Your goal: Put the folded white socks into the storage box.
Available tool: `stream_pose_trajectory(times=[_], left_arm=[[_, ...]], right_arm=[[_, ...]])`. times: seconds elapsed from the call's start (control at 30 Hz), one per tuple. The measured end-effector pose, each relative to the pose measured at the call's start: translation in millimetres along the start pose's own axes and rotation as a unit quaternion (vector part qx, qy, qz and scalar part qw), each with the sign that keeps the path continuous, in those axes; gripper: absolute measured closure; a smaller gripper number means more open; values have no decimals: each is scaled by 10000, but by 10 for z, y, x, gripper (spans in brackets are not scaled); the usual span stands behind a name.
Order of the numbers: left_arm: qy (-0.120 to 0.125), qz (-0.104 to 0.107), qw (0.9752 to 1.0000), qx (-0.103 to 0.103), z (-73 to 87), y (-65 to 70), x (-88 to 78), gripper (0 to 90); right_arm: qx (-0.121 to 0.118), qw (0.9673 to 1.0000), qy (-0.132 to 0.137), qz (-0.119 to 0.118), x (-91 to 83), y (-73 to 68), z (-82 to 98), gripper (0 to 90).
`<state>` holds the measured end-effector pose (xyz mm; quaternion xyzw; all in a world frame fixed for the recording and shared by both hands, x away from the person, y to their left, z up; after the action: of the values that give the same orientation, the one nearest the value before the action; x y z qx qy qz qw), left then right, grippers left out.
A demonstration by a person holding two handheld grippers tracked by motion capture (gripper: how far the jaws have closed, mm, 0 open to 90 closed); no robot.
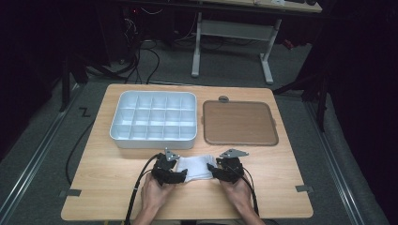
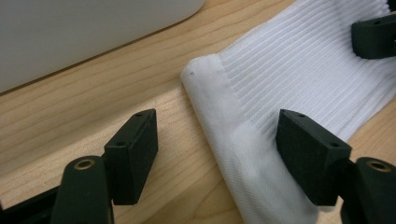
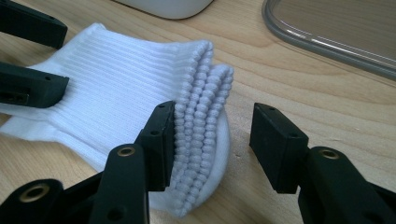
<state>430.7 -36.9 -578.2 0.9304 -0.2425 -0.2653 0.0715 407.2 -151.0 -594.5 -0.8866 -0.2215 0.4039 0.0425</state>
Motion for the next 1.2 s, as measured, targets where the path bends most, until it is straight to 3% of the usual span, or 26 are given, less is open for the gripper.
stream_pose_trajectory(times=[0.17, 0.27, 0.37, 0.53, 0.73, 0.93, 1.2], left_arm=[[216, 13, 9997, -79, -110, -39, -109, 327], [296, -1, 9992, -268, -184, -118, -137, 335], [248, -45, 9987, -439, -205, -193, -120, 339], [156, -16, 9987, -482, -175, -176, -61, 339], [160, 94, 9986, -491, -272, -124, -8, 352], [29, 84, 9990, -441, -278, -106, 94, 370], [-79, 69, 9985, -543, -238, -133, 178, 404]], right_arm=[[-70, 10000, -23, 52, -30, -56, 22, 525], [-122, 9999, 10, 106, -50, -66, 16, 505], [-97, 9999, 106, 96, -86, -78, -1, 489], [-129, 9995, 282, 57, -205, -109, -61, 492], [-302, 9986, 385, -206, -336, -272, -141, 618], [-529, 9976, 194, -411, -226, -462, -149, 731], [-552, 9972, -49, -501, -16, -577, -56, 801]])
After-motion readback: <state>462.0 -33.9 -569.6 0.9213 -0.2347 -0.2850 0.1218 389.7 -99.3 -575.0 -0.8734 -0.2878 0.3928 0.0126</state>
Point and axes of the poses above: each handheld gripper's, and its own axes: x roughly forward along the jaws, z roughly out of its underside, y roughly to its right, the point moved 10 cm from there along x, roughly forward along the jaws, and after that the axes turned 13 degrees about x, right-handed, at the moved point
